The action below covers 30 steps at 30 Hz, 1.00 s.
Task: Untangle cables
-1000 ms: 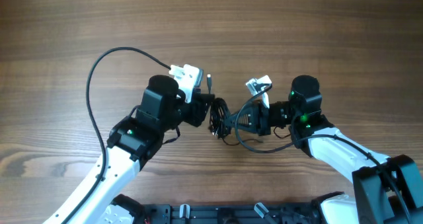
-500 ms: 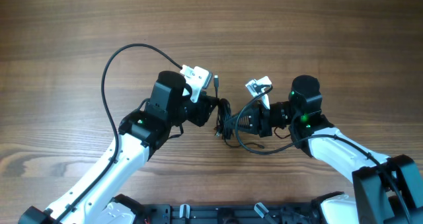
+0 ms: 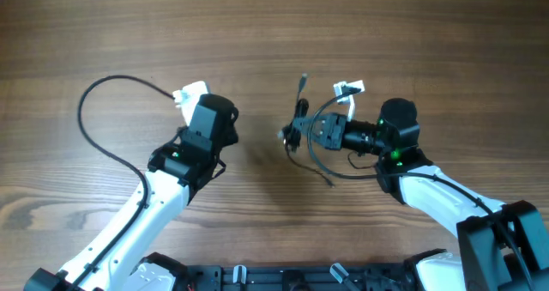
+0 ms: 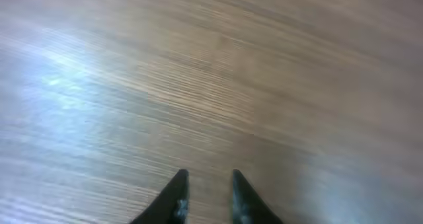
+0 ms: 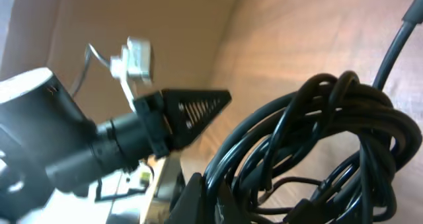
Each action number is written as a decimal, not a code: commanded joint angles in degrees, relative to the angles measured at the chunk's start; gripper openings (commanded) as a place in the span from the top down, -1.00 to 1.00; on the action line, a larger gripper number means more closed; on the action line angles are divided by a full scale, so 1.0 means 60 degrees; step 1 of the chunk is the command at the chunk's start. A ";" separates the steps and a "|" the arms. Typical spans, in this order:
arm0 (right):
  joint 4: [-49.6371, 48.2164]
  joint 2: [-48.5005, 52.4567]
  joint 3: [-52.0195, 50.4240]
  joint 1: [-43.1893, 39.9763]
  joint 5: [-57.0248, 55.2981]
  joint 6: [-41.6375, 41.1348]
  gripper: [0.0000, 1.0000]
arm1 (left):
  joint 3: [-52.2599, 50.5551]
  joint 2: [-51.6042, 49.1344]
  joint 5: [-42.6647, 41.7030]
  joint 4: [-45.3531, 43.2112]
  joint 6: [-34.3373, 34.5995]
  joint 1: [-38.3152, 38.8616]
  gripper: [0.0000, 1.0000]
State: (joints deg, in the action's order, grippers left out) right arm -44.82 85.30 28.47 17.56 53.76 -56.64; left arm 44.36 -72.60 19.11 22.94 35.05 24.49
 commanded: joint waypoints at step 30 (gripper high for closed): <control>0.9770 0.3082 0.4065 0.0106 -0.3960 0.6411 0.76 | 0.0124 -0.0404 -0.0903 0.0576 0.1490 -0.0372 -0.11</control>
State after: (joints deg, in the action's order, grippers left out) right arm 11.92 102.80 52.60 17.34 38.74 -20.78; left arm 44.36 -74.28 16.34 26.87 43.72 22.44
